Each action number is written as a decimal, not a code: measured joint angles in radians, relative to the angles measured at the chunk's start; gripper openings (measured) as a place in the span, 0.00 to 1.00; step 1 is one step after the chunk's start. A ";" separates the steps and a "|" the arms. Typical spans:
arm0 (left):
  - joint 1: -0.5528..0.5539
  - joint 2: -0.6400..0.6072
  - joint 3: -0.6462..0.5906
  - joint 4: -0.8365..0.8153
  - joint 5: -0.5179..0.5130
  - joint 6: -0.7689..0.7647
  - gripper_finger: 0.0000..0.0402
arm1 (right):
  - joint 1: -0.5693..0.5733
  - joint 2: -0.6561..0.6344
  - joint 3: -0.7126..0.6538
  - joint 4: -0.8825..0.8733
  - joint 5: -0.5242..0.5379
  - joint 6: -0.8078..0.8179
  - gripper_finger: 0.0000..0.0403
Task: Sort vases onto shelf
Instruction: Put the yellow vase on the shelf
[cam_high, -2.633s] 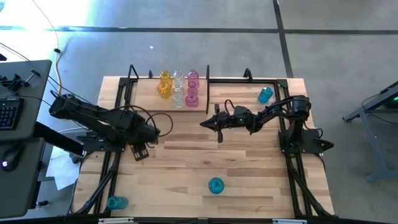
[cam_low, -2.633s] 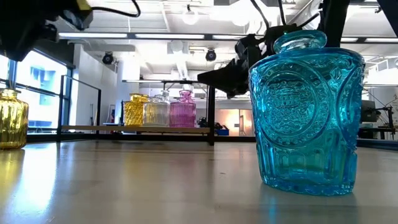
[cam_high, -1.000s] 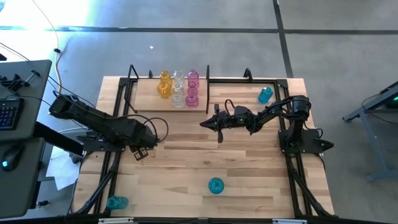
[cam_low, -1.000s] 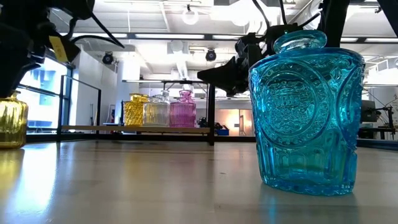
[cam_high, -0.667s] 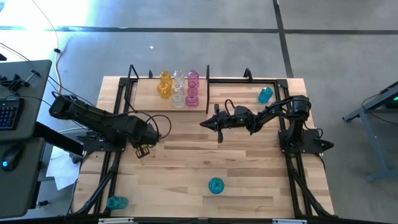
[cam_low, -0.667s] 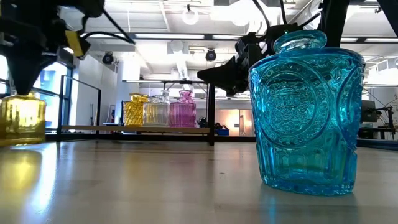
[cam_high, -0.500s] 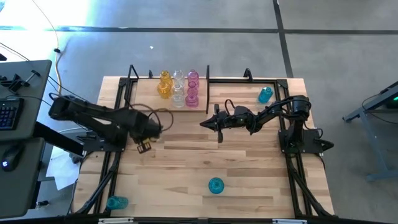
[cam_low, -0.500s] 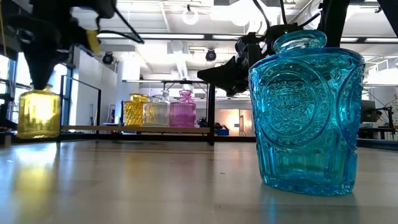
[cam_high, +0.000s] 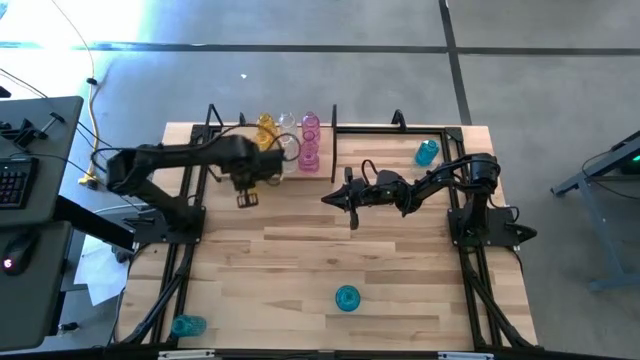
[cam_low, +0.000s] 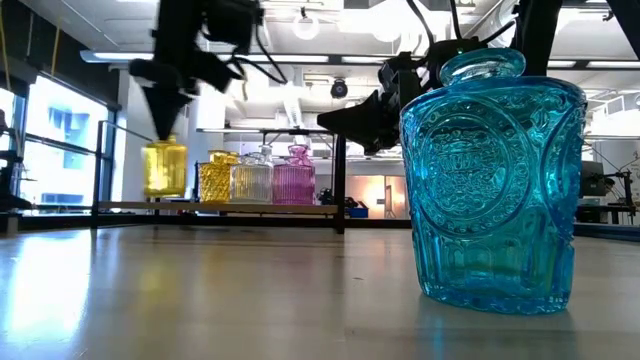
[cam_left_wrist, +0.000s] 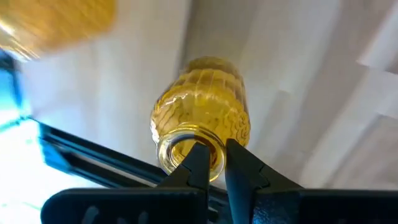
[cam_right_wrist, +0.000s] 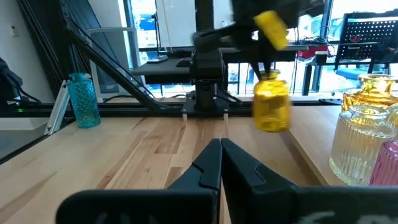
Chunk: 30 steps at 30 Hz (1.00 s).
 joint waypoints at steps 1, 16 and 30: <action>0.012 0.022 0.026 0.002 -0.014 0.032 0.04 | 0.000 0.000 0.000 0.000 0.000 0.000 0.00; 0.124 0.181 0.171 0.078 -0.033 0.219 0.04 | 0.000 0.000 0.000 -0.015 0.000 0.000 0.00; 0.159 0.189 0.171 0.107 -0.046 0.234 0.07 | 0.000 0.000 0.000 -0.017 0.000 0.000 0.00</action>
